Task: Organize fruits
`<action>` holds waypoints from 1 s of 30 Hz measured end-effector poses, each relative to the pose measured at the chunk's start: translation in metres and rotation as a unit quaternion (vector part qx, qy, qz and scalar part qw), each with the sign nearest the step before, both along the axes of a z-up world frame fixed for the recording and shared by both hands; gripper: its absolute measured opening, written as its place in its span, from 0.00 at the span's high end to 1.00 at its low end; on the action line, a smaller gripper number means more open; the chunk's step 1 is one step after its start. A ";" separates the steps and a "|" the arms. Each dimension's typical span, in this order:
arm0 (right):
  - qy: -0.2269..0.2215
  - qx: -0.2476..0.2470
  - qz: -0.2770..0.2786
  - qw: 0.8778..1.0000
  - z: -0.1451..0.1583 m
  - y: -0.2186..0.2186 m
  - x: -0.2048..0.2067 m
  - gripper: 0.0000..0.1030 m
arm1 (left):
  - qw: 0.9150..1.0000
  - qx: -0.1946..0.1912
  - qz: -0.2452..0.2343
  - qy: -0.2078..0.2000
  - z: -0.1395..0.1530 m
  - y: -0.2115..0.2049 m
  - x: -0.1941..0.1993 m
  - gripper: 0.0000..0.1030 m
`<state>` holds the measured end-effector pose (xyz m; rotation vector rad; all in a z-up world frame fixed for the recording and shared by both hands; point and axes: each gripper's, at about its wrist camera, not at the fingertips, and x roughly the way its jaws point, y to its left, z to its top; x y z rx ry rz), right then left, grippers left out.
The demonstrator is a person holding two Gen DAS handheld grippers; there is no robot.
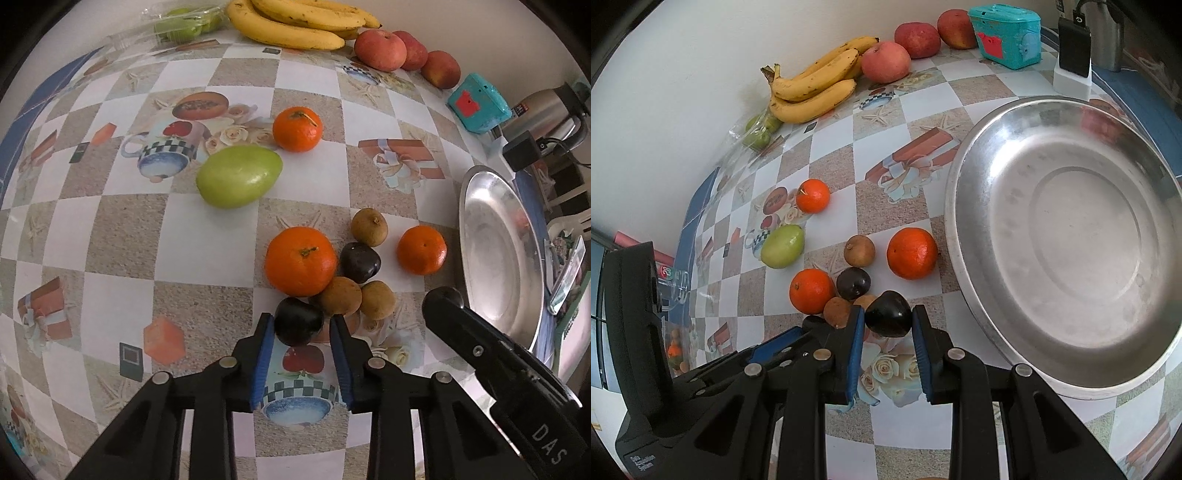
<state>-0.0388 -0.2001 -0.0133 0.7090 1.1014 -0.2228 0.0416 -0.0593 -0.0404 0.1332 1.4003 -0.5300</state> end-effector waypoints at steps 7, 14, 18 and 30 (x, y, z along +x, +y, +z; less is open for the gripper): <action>-0.001 0.001 -0.002 1.000 0.001 -0.001 0.000 0.74 | 1.000 0.000 0.001 -0.001 0.000 0.000 0.001 0.72; -0.002 0.002 -0.002 1.000 0.001 -0.001 0.000 0.74 | 1.000 -0.009 0.004 0.001 0.003 0.005 0.002 0.72; -0.004 0.002 -0.003 1.000 0.001 -0.001 0.000 0.74 | 1.000 -0.015 0.005 0.001 0.007 0.008 0.003 0.73; -0.020 -0.001 -0.005 1.000 0.010 -0.002 -0.002 0.74 | 0.998 -0.059 0.007 -0.026 0.037 0.015 0.005 0.76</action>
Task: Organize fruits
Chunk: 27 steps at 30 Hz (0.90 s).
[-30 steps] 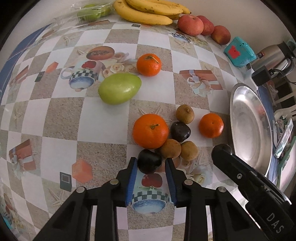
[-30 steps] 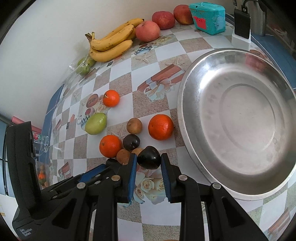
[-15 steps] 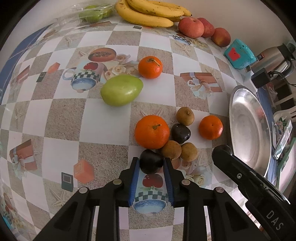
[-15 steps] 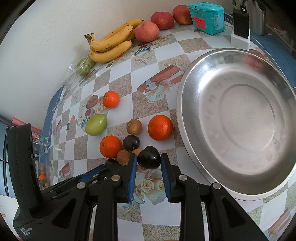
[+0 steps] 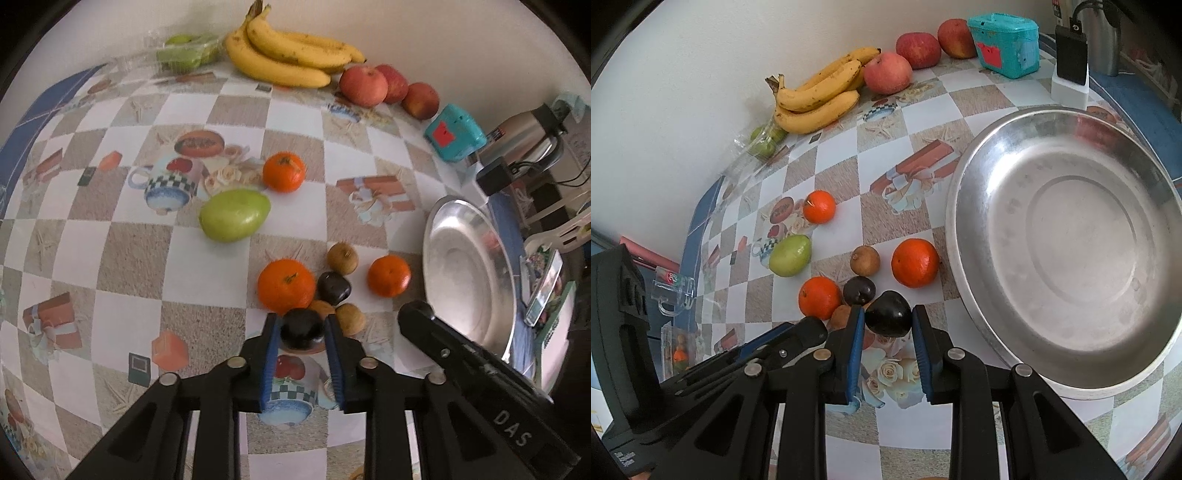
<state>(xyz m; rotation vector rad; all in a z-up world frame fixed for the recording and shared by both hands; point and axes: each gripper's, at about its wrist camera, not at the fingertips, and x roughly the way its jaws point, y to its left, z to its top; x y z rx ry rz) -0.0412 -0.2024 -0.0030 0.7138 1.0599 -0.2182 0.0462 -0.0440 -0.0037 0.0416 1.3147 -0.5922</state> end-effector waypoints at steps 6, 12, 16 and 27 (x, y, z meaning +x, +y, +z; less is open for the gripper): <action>0.003 0.001 0.002 1.000 -0.001 0.000 0.000 0.74 | 1.000 -0.002 0.003 -0.002 0.003 0.000 0.002 0.76; 0.005 0.003 0.000 1.000 -0.003 -0.001 0.000 0.74 | 1.000 0.010 0.005 0.018 -0.009 -0.002 0.004 0.75; 0.006 0.004 0.000 1.000 -0.003 -0.001 -0.001 0.74 | 0.999 0.033 -0.011 0.025 -0.019 -0.009 0.001 0.74; 0.005 0.005 -0.001 1.000 -0.003 -0.001 -0.001 0.73 | 0.995 0.084 -0.049 0.017 -0.036 -0.029 -0.010 0.63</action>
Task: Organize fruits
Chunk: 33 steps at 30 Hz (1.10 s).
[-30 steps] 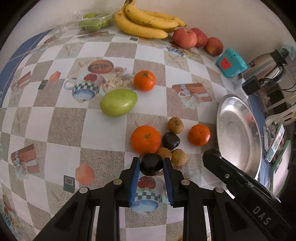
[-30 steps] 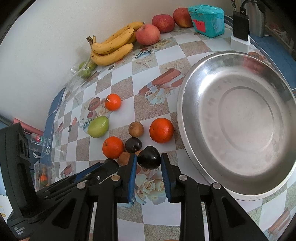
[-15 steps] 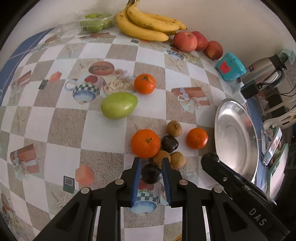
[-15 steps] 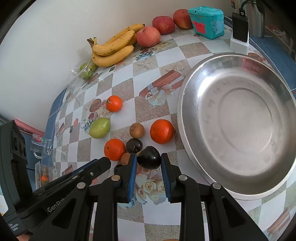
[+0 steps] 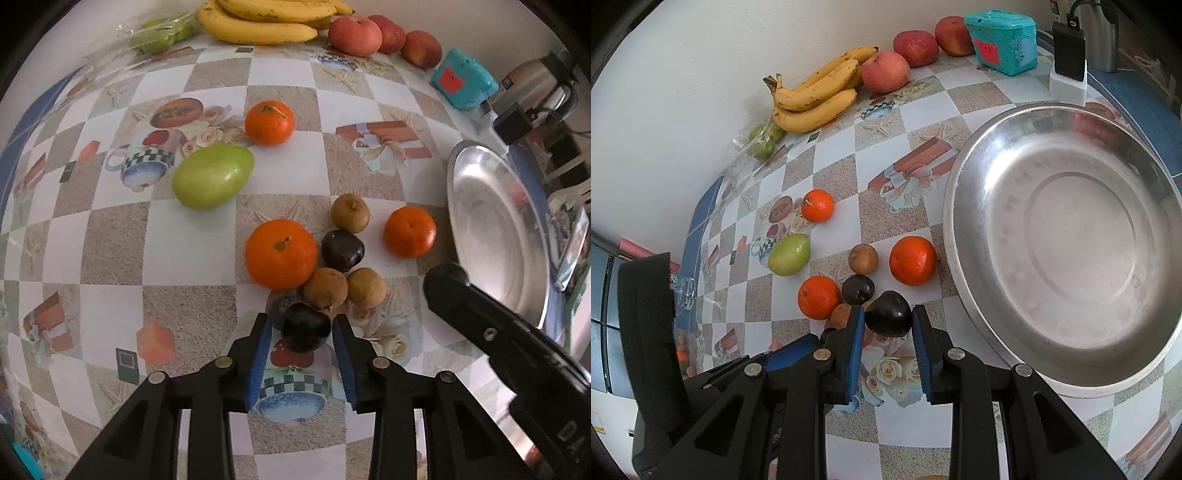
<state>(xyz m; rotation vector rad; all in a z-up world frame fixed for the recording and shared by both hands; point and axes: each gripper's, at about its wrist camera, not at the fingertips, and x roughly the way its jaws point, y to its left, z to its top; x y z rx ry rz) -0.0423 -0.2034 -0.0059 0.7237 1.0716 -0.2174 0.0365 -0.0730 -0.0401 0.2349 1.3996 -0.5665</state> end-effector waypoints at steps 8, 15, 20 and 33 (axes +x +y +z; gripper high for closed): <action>0.000 0.000 0.000 1.000 0.000 0.000 0.000 0.73 | 1.000 0.001 -0.008 -0.008 -0.003 -0.013 -0.005 0.63; 0.000 0.001 -0.001 1.000 0.001 -0.001 0.000 0.73 | 1.000 -0.001 -0.016 -0.018 0.001 -0.021 -0.009 0.71; -0.001 0.002 -0.001 1.000 0.001 -0.001 0.000 0.73 | 1.000 -0.004 -0.016 -0.019 0.003 -0.022 -0.007 0.71; -0.013 0.013 -0.024 1.000 0.003 -0.018 -0.008 0.73 | 0.998 -0.048 0.003 -0.051 0.033 -0.010 -0.003 0.72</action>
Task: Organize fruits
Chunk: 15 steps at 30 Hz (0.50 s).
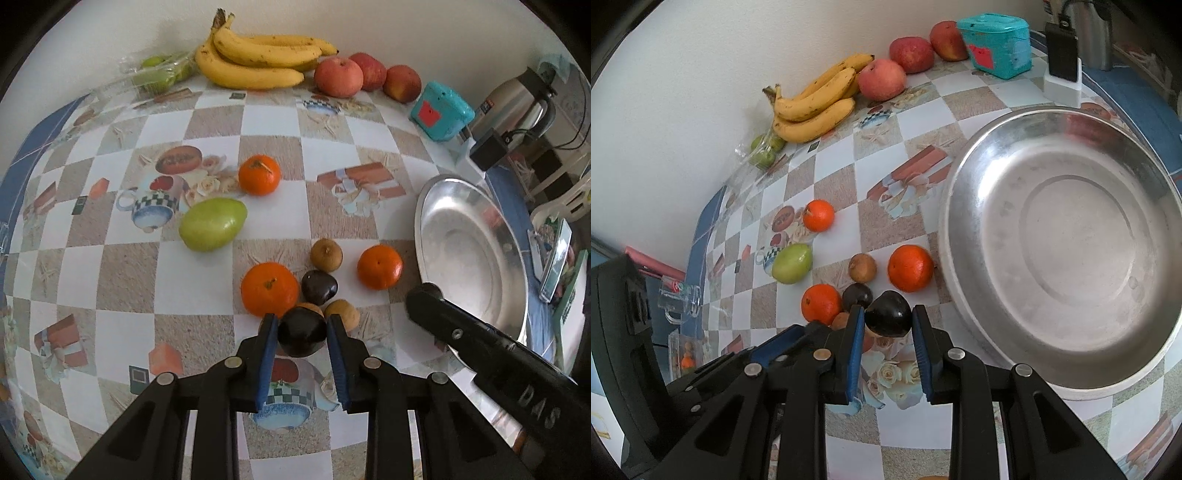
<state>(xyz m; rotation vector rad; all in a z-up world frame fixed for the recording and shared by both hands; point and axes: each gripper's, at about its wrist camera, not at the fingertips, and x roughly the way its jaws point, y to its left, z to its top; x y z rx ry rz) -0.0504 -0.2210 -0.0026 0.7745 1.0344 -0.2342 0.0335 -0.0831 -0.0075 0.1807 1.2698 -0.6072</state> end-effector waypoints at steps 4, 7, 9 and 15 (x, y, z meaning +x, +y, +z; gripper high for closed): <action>0.002 -0.001 -0.037 0.999 -0.001 -0.020 -0.013 0.74 | 1.000 -0.014 0.004 -0.013 0.008 0.002 -0.001 0.72; 0.015 -0.029 -0.072 0.997 0.001 -0.035 -0.023 0.74 | 0.999 -0.030 -0.007 -0.026 0.016 -0.005 -0.005 0.72; 0.022 -0.040 -0.092 0.995 0.000 -0.044 -0.029 0.74 | 0.998 -0.043 -0.019 -0.033 0.020 -0.013 -0.009 0.72; 0.032 -0.045 -0.135 0.989 -0.004 -0.068 -0.044 0.74 | 0.995 -0.067 -0.058 -0.055 0.028 -0.040 -0.025 0.72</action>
